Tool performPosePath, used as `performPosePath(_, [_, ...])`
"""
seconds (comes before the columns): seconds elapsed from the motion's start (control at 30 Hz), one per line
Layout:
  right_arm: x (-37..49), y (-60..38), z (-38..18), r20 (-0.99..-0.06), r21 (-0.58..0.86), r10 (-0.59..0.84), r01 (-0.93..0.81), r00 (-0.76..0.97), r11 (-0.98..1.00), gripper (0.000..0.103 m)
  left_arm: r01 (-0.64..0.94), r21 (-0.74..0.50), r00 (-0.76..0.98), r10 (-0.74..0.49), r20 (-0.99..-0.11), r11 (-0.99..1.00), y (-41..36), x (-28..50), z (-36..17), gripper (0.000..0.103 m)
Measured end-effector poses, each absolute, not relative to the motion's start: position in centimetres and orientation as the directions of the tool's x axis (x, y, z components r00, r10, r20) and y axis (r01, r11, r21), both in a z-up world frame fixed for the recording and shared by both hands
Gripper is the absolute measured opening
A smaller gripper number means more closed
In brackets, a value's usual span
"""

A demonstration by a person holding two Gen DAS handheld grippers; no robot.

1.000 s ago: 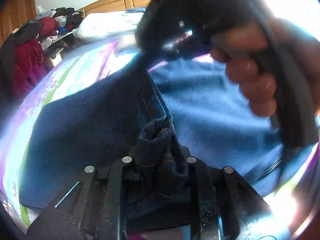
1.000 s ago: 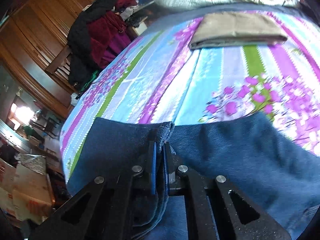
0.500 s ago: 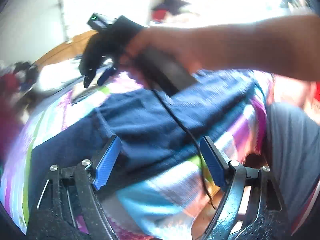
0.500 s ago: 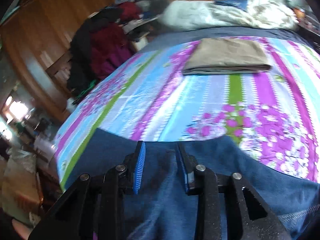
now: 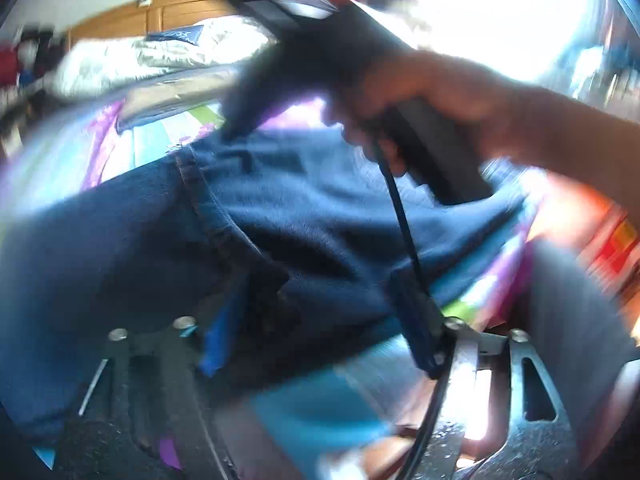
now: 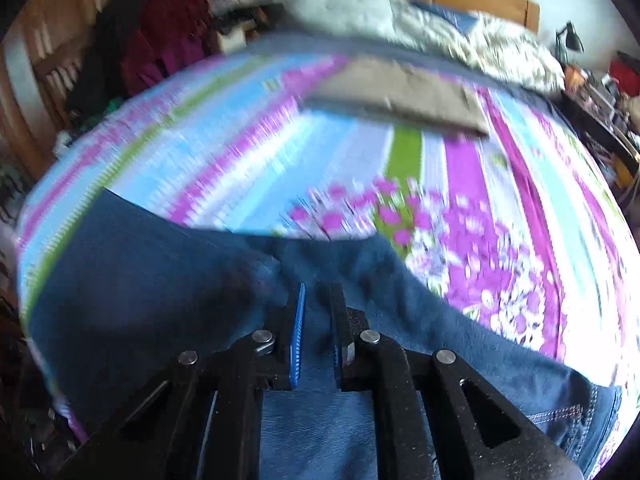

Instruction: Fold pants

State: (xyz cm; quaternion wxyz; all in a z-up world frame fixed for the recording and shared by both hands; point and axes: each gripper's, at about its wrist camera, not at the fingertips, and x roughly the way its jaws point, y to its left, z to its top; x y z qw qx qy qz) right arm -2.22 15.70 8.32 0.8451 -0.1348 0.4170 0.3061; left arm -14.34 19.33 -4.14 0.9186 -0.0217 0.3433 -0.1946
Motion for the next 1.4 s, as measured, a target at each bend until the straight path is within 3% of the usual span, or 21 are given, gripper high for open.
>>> performPosePath(0.1, [-4.8,17.3,11.0,-0.75,0.018,0.478,-0.708,0.457,0.706,0.017,0.179,-0.314,0.772,-0.331,-0.542,0.932,25.0,-17.1,-1.7,0.07])
performPosePath(0.17, [-6.4,19.6,11.8,-0.754,0.04,0.527,-0.774,0.392,0.632,0.019,-0.002,-0.411,0.823,-0.232,-0.518,0.911,31.2,-18.9,-0.6,0.07])
performPosePath(0.3, [-14.0,25.2,10.6,-0.749,-0.013,0.584,-0.888,0.313,0.459,0.042,-0.324,-0.402,0.836,0.06,-0.546,0.856,41.0,-21.8,0.0,0.07])
performPosePath(0.4, [-21.8,29.4,7.3,-0.743,-0.176,0.575,-0.928,0.344,0.329,0.043,-0.486,-0.394,0.787,0.195,-0.585,0.78,45.6,-23.8,-0.6,0.07])
performPosePath(0.6, [-31.9,33.8,0.0,-0.697,-0.518,0.514,-0.847,0.5,0.12,0.044,-0.552,-0.372,0.729,0.216,-0.65,0.746,47.6,-25.9,-3.1,0.07])
performPosePath(0.67, [-32.9,34.4,-2.2,-0.624,-0.655,0.484,-0.749,0.614,0.105,0.05,-0.548,-0.385,0.73,0.199,-0.654,0.743,47.5,-25.9,-3.3,0.07])
performPosePath(0.87, [-34.3,34.3,-5.1,-0.476,-0.822,0.47,-0.566,0.743,0.062,0.053,-0.544,-0.401,0.729,0.178,-0.661,0.737,47.5,-25.2,-4.5,0.071])
performPosePath(1.17, [-34.5,36.0,-5.9,-0.359,-0.88,0.459,-0.458,0.812,0.123,0.056,-0.564,-0.458,0.741,0.177,-0.647,0.687,48.2,-26.5,-4.8,0.072])
performPosePath(1.4, [-33.7,36.5,-4.7,-0.341,-0.875,0.434,-0.451,0.834,0.178,0.061,-0.555,-0.48,0.756,0.172,-0.631,0.68,48.1,-26.5,-4.3,0.077])
